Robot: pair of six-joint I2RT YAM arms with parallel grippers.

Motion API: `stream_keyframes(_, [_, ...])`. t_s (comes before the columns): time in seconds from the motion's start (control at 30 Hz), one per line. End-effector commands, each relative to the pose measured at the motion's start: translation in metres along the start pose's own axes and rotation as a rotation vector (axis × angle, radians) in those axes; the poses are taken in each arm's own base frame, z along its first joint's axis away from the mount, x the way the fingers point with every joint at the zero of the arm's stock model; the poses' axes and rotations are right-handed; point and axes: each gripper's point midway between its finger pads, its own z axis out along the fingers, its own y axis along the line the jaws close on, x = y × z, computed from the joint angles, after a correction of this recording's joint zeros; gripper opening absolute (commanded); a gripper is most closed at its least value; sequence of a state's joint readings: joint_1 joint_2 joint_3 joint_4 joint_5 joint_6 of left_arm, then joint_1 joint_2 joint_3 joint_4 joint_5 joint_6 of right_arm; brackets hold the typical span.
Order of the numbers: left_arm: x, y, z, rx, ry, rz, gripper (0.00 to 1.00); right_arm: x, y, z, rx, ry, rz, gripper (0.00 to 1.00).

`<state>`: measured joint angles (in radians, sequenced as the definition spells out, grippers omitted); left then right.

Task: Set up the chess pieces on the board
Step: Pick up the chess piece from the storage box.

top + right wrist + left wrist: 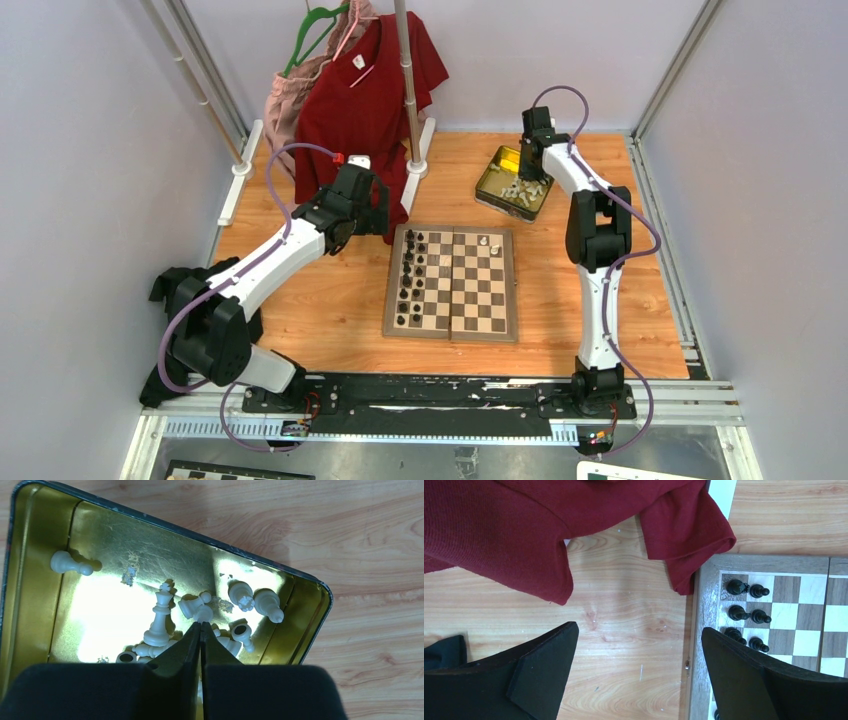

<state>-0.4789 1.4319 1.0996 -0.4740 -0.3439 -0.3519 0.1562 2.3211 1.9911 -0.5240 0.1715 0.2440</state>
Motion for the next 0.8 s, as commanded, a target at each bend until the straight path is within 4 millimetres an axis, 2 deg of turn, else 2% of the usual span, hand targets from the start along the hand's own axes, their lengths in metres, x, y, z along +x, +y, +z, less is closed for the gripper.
stream_keyframes(0.0, [-0.007, 0.001, 0.000, -0.007, -0.010, -0.008, 1.00, -0.006, -0.005, 0.003, -0.011, -0.002, 0.022, 0.03])
stream_keyframes(0.3, [-0.007, 0.002, -0.002, -0.004, -0.016, -0.015, 1.00, -0.017, -0.004, -0.012, -0.024, -0.034, 0.024, 0.00])
stream_keyframes(0.5, [-0.006, 0.001, -0.002, 0.000, -0.016, -0.020, 1.00, -0.016, -0.004, -0.014, -0.026, -0.031, 0.021, 0.01])
stream_keyframes(0.77, [-0.006, 0.001, -0.002, 0.000, -0.014, -0.018, 1.00, -0.004, -0.004, -0.009, -0.029, -0.002, 0.016, 0.24])
